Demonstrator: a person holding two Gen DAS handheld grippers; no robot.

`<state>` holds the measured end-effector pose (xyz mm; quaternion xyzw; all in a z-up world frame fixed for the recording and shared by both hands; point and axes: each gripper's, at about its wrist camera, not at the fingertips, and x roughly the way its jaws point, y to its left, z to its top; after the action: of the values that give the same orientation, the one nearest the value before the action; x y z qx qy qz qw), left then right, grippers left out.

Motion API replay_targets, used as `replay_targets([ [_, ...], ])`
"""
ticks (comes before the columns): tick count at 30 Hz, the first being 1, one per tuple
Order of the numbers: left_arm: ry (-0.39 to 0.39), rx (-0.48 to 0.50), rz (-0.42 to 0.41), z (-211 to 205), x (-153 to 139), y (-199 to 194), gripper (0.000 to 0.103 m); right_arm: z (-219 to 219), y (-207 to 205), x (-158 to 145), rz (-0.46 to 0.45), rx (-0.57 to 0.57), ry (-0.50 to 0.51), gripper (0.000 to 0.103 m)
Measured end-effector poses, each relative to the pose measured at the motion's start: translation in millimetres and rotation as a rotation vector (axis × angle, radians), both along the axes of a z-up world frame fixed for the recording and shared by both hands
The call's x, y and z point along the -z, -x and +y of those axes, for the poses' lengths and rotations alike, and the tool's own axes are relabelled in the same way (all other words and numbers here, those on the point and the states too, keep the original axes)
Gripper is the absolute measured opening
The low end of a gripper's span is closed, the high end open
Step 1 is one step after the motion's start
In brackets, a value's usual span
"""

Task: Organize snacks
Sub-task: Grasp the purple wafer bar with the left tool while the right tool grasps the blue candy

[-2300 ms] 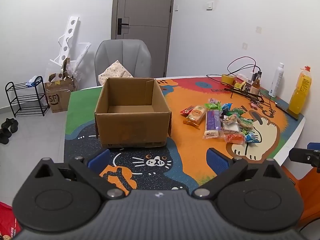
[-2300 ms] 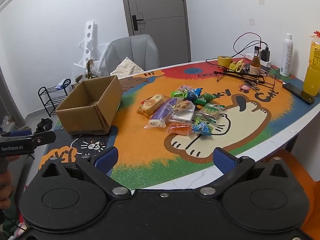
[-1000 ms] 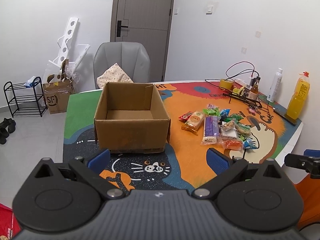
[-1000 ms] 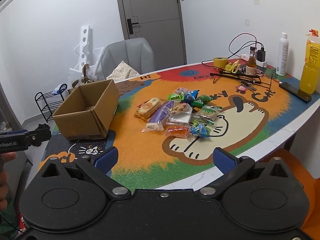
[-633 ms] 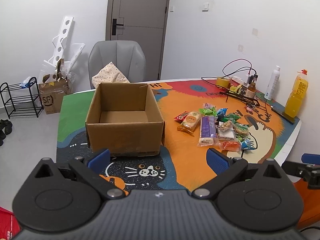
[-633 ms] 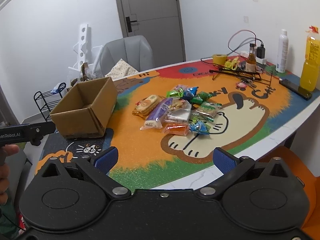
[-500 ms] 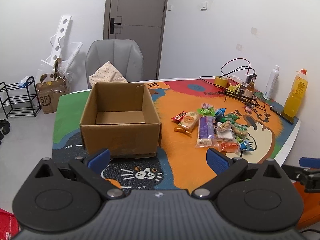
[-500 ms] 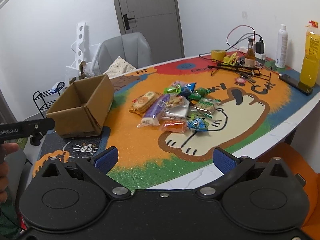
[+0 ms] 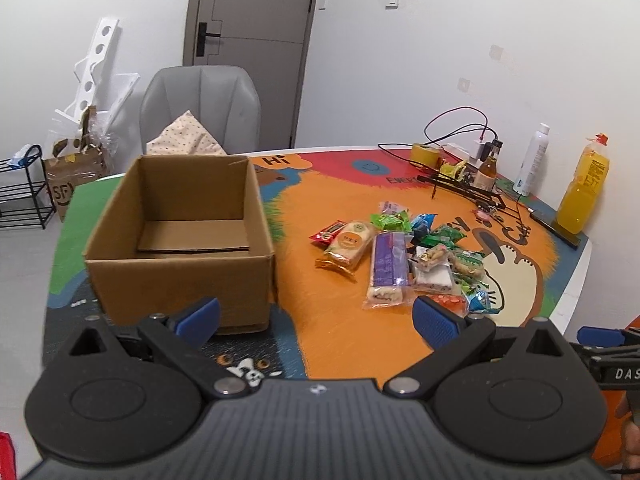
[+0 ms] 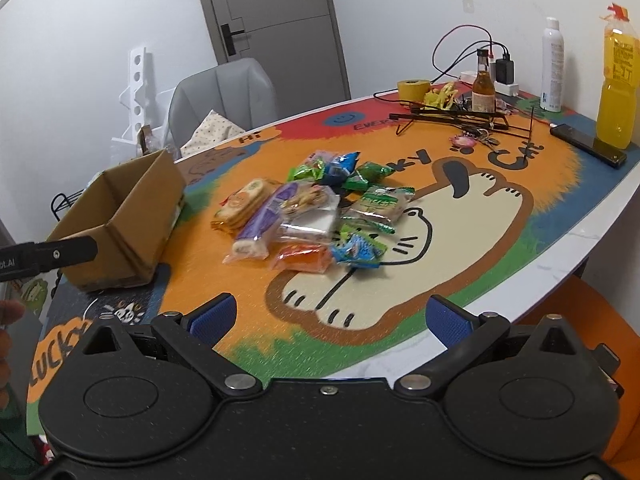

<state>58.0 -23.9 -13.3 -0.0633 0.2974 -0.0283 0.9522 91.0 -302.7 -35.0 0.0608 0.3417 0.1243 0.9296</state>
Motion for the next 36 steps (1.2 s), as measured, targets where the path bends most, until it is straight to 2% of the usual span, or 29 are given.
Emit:
replay_targets([
  [4, 0.005, 0.015, -0.006, -8.4, 5.2, -11.9, 0.102, -5.2, -13.1, 5.8, -0.011, -0.002, -0.003, 0.103],
  [12, 0.031, 0.033, -0.004, -24.3, 14.8, -36.7, 0.100, 1.2, -24.5, 16.0, -0.085, -0.052, 0.081, 0.103],
  [15, 0.036, 0.043, 0.000, -30.1, 19.5, -44.8, 0.100, 1.5, -31.6, 22.6, -0.082, -0.056, 0.095, 0.102],
  [21, 0.050, 0.062, 0.029, -40.0, 33.5, -62.8, 0.095, -4.9, -50.5, 43.0, -0.030, -0.051, 0.043, 0.093],
  [27, 0.059, 0.091, 0.066, -51.0, 49.2, -83.1, 0.085, -6.6, -66.8, 55.6, -0.014, -0.053, 0.002, 0.083],
  [32, 0.064, 0.118, 0.085, -61.8, 60.7, -100.9, 0.076, -7.8, -77.8, 56.7, -0.017, -0.039, -0.058, 0.081],
  [36, 0.069, 0.129, 0.097, -69.1, 67.7, -116.8, 0.068, -4.9, -86.0, 59.6, -0.020, -0.014, -0.092, 0.074],
])
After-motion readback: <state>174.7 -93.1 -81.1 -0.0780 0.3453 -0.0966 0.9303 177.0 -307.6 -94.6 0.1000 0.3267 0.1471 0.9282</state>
